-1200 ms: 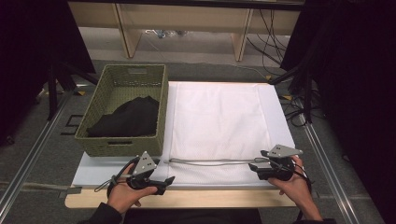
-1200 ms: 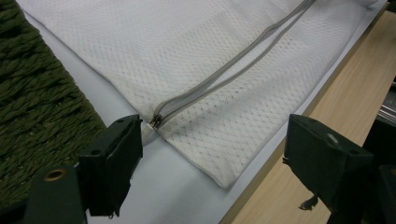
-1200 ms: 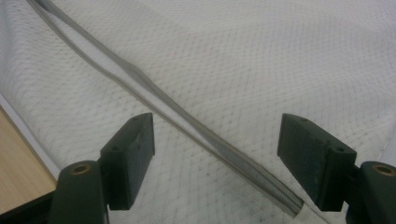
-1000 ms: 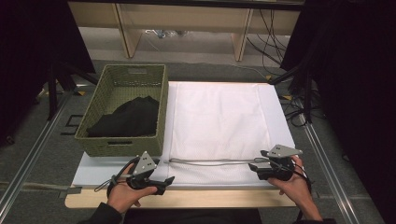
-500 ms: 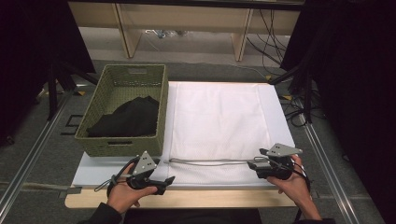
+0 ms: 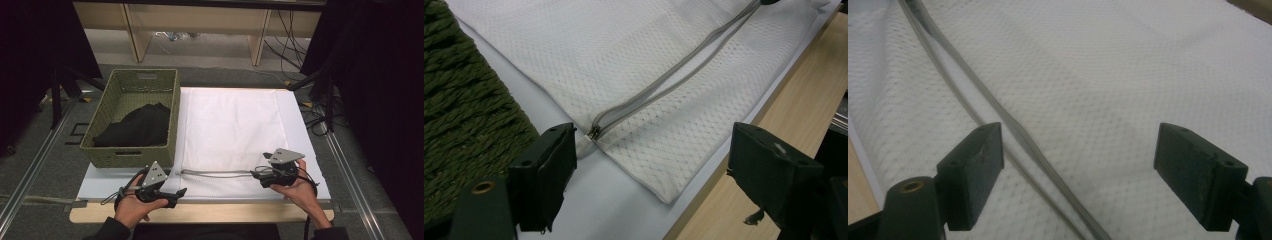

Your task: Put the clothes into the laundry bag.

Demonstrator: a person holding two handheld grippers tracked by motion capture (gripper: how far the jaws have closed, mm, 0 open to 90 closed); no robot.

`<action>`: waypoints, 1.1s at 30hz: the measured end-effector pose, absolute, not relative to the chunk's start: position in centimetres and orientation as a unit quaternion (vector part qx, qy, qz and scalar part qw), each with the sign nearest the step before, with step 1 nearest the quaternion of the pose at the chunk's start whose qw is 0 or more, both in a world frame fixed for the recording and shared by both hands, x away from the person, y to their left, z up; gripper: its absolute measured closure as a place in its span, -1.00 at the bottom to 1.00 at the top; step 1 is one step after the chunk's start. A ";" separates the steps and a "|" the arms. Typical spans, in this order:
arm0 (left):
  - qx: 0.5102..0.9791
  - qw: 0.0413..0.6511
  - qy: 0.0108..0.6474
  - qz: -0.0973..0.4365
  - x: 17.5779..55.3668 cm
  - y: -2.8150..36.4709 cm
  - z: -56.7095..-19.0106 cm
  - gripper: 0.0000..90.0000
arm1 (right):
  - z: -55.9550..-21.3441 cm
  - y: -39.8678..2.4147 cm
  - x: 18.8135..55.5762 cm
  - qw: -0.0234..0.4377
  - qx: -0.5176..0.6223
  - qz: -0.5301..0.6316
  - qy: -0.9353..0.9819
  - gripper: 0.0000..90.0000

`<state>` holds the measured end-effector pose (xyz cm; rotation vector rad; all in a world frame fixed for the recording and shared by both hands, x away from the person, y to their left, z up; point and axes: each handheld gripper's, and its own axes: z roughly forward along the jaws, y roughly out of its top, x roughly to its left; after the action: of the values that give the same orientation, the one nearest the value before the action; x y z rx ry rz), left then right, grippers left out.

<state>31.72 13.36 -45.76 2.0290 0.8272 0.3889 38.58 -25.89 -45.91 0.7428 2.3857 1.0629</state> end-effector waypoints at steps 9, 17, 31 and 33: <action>0.815 0.443 0.337 0.165 31.7 13.4 -45.7 -0.58 | -47.2 -22.7 40.4 0.200 0.229 0.329 0.894 -0.52; 0.814 0.444 0.341 0.159 31.7 13.4 -45.6 -0.56 | -47.8 -21.5 41.4 0.201 0.209 0.308 0.906 -0.48; 0.821 0.434 0.333 0.165 31.8 13.7 -45.5 -0.55 | -47.7 -21.9 42.6 0.242 0.209 0.272 0.907 -0.21; 0.820 0.439 0.330 0.162 31.9 13.7 -45.6 -0.55 | -47.7 -21.8 42.9 0.254 0.205 0.263 0.908 -0.04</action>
<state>31.85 13.66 -45.56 2.0373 0.8200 0.4035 42.93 -21.81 -47.69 0.5580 2.4677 0.7139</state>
